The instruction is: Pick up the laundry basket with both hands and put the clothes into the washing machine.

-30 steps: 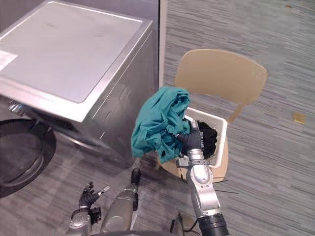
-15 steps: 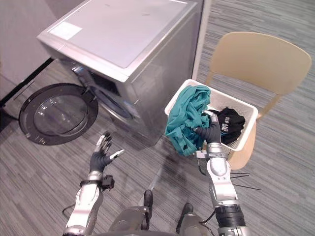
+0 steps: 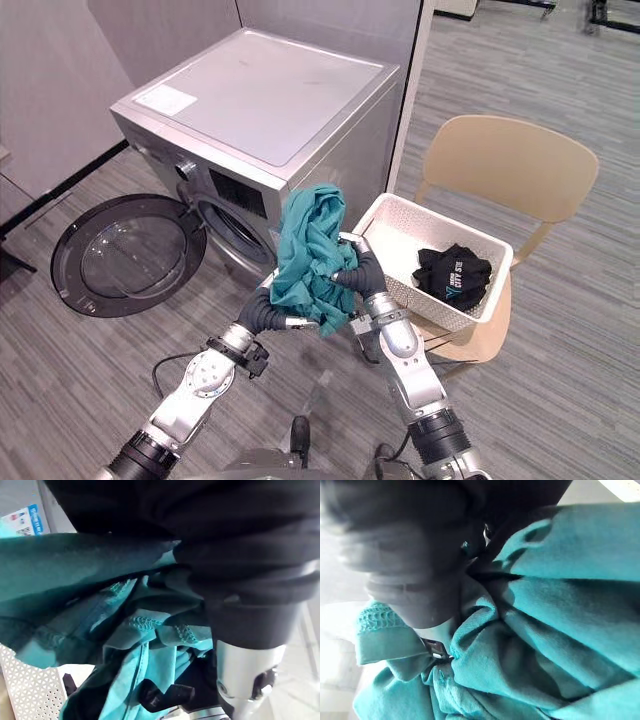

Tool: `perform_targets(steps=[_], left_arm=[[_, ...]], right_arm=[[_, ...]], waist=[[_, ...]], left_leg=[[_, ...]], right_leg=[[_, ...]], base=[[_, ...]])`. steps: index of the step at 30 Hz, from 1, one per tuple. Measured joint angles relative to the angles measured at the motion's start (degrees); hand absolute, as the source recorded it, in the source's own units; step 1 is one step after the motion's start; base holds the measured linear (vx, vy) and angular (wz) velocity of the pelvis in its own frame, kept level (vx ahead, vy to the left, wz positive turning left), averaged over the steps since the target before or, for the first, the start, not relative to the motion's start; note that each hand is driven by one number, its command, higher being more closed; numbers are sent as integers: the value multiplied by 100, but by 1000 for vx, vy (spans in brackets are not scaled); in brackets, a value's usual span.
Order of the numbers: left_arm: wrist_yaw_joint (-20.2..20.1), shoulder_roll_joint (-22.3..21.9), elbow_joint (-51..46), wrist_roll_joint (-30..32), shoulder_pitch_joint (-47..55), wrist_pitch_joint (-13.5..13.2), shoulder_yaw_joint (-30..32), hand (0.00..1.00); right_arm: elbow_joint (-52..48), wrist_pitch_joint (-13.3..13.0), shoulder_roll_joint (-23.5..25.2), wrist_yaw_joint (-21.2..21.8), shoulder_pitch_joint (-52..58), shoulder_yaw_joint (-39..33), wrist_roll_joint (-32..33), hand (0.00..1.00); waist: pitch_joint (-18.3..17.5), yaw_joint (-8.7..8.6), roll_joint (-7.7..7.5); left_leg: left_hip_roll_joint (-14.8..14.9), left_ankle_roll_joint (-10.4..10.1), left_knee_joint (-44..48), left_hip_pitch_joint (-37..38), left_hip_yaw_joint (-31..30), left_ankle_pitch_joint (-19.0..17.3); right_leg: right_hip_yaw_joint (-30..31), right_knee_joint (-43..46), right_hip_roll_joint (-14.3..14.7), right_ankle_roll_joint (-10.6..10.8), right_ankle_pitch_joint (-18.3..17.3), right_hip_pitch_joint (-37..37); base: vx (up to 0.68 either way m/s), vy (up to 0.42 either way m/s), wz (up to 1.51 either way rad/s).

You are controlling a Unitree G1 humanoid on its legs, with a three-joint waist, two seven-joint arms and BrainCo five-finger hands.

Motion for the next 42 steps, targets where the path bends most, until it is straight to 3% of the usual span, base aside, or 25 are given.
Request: perform_targets(steps=[7,8,14,19,27,32,36,40,42], left_arm=[[335,132,376,666,-261,89,-196,100],[403,135,376,667,-261,95,-189,100],[442,57,385,656,-134,129,27,100],[444,-297,389,536,195,138,380,100],[545,-885,345,311,652,195,1249,100],[643,-929,289,150,1045,190,2012,100],[679,-879,320,88,1481,191,2221,100],[649,-888,985,85,1651,193,2252,100],[639,-901,1556,12,1524,228,2262,100]], right_arm=[[-2,22,-77,265,-61,758,732,100],[-2,24,-76,320,-59,807,817,0],[-2,21,-68,348,-4,999,817,0],[1,11,8,351,221,959,639,0],[109,-27,257,229,689,252,-657,0],[85,-54,91,-158,1143,-651,-1506,0],[156,-60,-137,-302,1637,-870,-2018,0],[1127,-51,-107,-374,1808,-889,-2438,0],[2059,16,67,-472,1797,-1248,-2588,0]], waist=[[-112,-51,-71],[-112,-42,-70],[-116,-27,-75],[-124,-25,-74],[-216,-13,-71],[-286,-16,-75],[-289,-11,-77],[-285,-24,-77],[-274,-17,-79]], left_leg=[[203,3,-85,15,9,-1],[239,3,-85,14,9,-2],[399,2,-88,-5,8,-7],[485,-3,-89,-25,11,-8],[477,-32,-96,2,23,-2],[459,-33,-108,26,33,-2],[469,-36,-127,6,3,-6],[436,-78,-119,-193,-200,16],[390,-110,-101,-572,-618,101]], right_leg=[[95,-159,240,-132,137,-8],[109,-162,261,-149,149,-13],[193,-279,429,-218,227,-15],[198,-355,522,-238,260,-10],[209,-354,537,-236,254,6],[214,-353,533,-229,250,24],[195,-359,515,-227,248,21],[-57,-343,522,-185,171,-24],[-641,-267,482,-178,64,-158]], base=[[-27,-29,-9],[-55,-29,-5],[-43,-36,-7],[5,-33,-2],[25,-9,0],[0,0,0],[0,0,2],[-23,-4,28],[-52,-18,114]])
